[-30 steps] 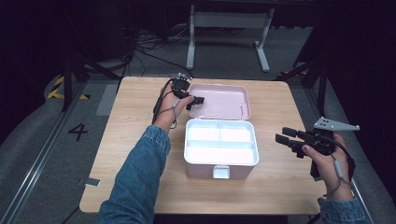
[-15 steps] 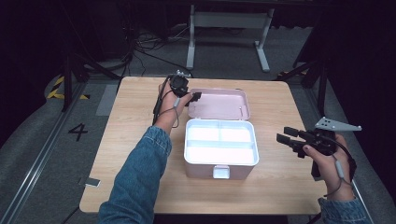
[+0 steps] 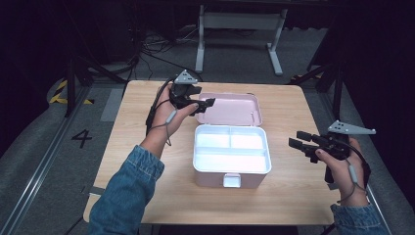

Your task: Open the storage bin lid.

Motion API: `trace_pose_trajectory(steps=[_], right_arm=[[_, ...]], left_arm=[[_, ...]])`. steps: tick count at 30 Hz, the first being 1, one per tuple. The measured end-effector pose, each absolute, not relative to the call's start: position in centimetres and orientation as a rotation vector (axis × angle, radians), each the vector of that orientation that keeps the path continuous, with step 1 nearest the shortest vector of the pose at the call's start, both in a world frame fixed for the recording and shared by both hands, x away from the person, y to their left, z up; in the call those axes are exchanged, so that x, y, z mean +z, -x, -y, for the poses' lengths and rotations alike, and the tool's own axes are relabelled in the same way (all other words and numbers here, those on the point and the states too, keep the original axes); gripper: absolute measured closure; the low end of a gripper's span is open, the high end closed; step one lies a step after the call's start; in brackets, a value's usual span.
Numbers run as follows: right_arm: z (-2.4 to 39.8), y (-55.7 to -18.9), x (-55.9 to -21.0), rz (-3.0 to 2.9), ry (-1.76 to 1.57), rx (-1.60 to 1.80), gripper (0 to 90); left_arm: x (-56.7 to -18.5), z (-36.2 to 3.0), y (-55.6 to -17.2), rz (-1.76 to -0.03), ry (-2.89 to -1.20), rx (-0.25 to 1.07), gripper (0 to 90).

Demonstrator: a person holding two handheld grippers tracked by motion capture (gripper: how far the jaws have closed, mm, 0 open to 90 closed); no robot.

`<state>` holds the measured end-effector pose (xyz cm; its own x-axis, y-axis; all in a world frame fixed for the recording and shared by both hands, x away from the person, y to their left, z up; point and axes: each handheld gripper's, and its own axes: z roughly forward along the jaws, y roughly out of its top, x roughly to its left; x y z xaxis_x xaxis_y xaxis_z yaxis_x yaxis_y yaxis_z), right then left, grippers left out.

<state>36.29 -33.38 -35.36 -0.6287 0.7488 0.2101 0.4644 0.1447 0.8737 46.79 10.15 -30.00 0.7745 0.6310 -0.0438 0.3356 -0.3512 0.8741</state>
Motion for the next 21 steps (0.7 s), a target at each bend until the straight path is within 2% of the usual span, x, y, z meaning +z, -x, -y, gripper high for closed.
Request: trace_pose_trajectory(steps=[8,11,14,21], right_arm=[[33.0,-37.5,-35.5,-2.166,-1.186,1.478,46.4],[32.8,-37.9,-35.6,-2.174,-1.187,1.484,46.4],[32.5,-38.1,-35.7,-2.187,-1.19,1.475,46.3],[32.7,-38.8,-36.1,-2.199,-1.214,1.466,46.0]], left_arm=[[-28.4,-12.2,-42.8,-0.668,-1.986,0.384,31.9],[-28.5,-13.1,-41.8,-0.658,-2.003,0.385,31.6],[-28.7,-14.4,-41.0,-0.65,-2.052,0.45,31.5],[-29.3,-17.3,-39.3,-0.677,-2.013,0.422,31.1]])
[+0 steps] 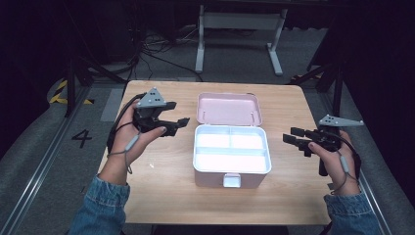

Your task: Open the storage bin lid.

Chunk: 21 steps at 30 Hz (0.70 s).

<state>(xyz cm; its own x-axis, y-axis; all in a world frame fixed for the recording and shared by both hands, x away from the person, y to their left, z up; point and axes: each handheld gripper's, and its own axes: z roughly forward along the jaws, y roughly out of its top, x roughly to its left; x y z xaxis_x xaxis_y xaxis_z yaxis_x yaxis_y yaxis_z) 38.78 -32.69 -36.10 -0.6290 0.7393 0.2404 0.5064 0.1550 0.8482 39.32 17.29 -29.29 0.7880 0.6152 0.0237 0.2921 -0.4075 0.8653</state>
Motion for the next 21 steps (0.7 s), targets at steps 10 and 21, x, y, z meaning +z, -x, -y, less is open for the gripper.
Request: trace_pose_trajectory(steps=[10,21], right_arm=[[33.2,-38.8,-36.3,-2.197,-1.236,1.453,45.3],[34.4,-38.9,-36.9,-2.195,-1.284,1.402,43.7]], left_arm=[[-32.0,-20.2,-37.2,-0.767,-1.997,0.386,30.9],[-34.2,-22.8,-37.0,-0.935,-2.046,0.443,30.7]])
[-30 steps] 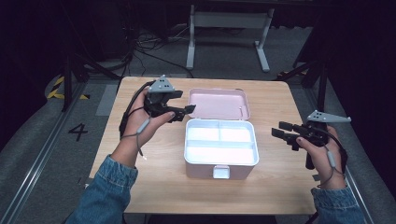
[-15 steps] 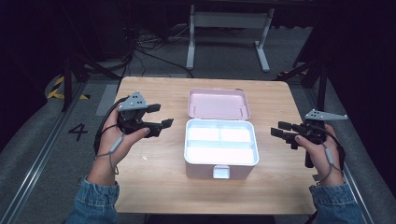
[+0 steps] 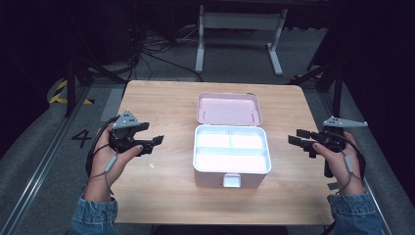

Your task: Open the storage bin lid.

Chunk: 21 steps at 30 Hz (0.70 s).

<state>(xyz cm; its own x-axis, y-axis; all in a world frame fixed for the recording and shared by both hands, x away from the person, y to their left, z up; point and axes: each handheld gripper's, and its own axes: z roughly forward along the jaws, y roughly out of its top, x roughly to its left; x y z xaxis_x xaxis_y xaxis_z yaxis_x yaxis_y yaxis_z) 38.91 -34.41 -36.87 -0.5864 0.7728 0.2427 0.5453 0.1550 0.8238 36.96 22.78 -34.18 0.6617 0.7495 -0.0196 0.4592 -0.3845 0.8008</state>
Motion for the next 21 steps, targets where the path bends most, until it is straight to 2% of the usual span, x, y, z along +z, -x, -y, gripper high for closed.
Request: trace_pose_trajectory(steps=[7,21], right_arm=[[35.3,-38.9,-37.4,-2.195,-1.32,1.362,43.1],[36.1,-38.9,-37.6,-2.187,-1.339,1.351,41.9]], left_arm=[[-36.2,-24.6,-37.7,-1.019,-2.044,0.486,30.9],[-37.0,-25.3,-37.8,-1.041,-2.049,0.428,30.0]])
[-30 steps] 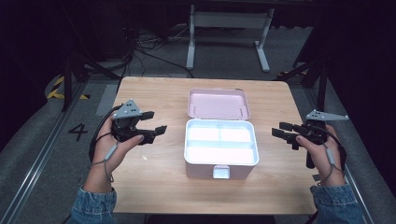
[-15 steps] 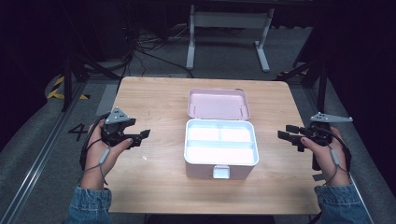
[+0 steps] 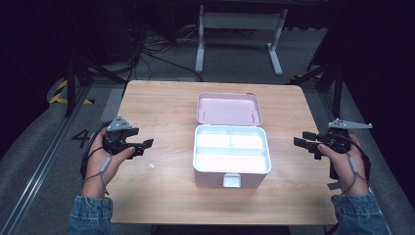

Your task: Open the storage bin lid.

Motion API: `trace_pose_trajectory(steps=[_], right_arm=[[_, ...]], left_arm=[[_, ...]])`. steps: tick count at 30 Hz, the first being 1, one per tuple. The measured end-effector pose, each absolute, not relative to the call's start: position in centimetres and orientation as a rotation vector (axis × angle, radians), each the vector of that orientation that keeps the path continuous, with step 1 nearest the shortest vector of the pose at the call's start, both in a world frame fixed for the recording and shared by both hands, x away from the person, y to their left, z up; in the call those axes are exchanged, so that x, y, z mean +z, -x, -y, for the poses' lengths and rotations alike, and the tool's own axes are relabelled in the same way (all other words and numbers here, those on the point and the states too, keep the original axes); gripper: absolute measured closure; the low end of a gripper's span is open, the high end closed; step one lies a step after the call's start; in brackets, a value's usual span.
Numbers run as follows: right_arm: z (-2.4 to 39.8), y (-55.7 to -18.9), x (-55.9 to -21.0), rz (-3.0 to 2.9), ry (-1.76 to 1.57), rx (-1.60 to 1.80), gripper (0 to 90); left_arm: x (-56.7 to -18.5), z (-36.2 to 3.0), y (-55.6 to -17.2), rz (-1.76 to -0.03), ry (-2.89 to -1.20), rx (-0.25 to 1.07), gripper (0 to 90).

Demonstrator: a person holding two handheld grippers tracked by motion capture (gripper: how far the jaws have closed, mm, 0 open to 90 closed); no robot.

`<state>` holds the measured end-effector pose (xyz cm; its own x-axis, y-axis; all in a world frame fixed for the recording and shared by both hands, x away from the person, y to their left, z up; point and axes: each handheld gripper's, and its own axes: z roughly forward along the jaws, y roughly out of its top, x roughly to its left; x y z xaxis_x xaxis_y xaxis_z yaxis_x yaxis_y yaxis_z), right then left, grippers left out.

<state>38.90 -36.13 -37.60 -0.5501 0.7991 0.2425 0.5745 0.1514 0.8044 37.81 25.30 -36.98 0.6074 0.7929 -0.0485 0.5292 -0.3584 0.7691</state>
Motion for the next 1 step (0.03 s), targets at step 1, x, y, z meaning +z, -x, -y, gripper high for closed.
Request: trace_pose_trajectory(steps=[1], right_arm=[[36.18,-38.91,-37.59,-2.185,-1.337,1.348,41.9]], left_arm=[[-36.98,-25.3,-37.81,-1.041,-2.049,0.428,29.8]])
